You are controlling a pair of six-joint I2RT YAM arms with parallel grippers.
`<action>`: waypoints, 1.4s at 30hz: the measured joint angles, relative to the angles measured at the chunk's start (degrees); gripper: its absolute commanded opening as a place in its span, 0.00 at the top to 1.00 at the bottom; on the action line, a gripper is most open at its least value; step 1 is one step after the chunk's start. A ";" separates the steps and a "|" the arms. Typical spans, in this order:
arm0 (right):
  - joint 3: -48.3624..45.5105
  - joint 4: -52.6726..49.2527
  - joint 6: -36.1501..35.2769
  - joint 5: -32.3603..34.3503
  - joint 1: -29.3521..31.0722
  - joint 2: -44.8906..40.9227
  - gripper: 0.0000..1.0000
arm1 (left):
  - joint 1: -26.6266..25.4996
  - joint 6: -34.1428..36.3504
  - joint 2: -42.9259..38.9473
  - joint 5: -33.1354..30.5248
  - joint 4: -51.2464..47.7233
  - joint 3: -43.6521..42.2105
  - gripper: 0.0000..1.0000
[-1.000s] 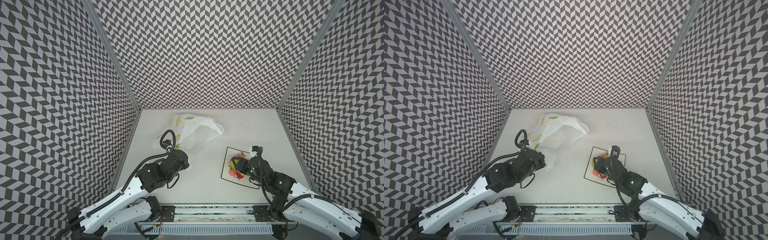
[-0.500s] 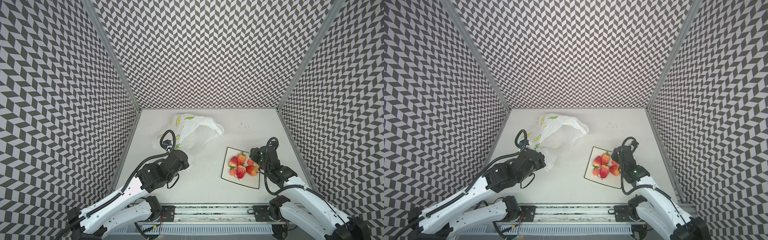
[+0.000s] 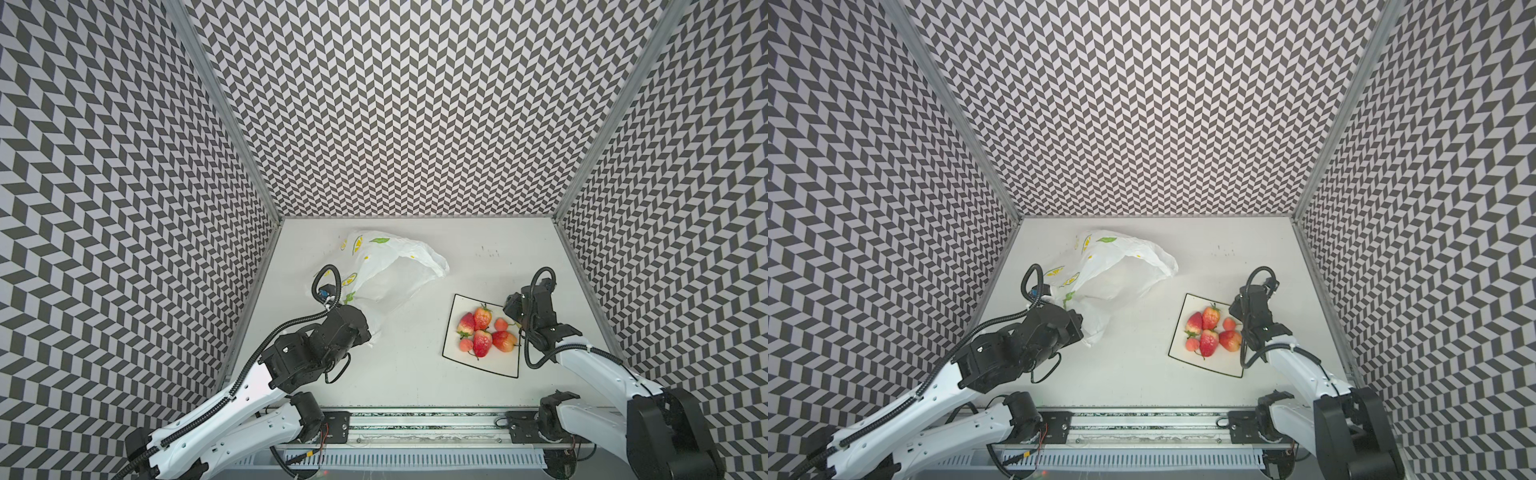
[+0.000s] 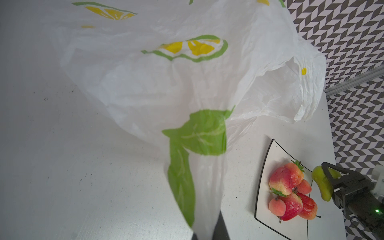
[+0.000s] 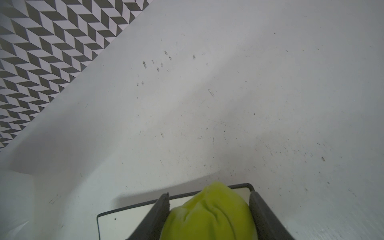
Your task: Take the fake fruits out of the plastic bag
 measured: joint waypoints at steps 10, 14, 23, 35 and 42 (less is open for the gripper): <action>-1.44 3.15 0.85 -2.60 -2.14 2.95 0.33 | 0.35 -1.07 -1.90 0.96 -3.98 -1.05 1.00; -1.42 3.45 1.05 -3.41 -2.73 2.82 0.23 | 0.42 -1.75 -3.52 0.81 -5.70 -1.07 1.00; 1.57 0.81 1.11 -4.96 -3.48 -4.00 0.10 | 1.92 -0.63 -3.34 1.27 -4.52 -1.79 1.00; 5.90 -2.64 -0.15 -3.74 -3.72 -14.93 0.09 | 3.34 6.91 8.04 3.87 5.35 3.61 0.12; 5.88 -3.21 -1.46 -1.29 -4.39 -16.74 0.08 | 2.54 7.80 7.39 0.17 1.46 12.81 0.00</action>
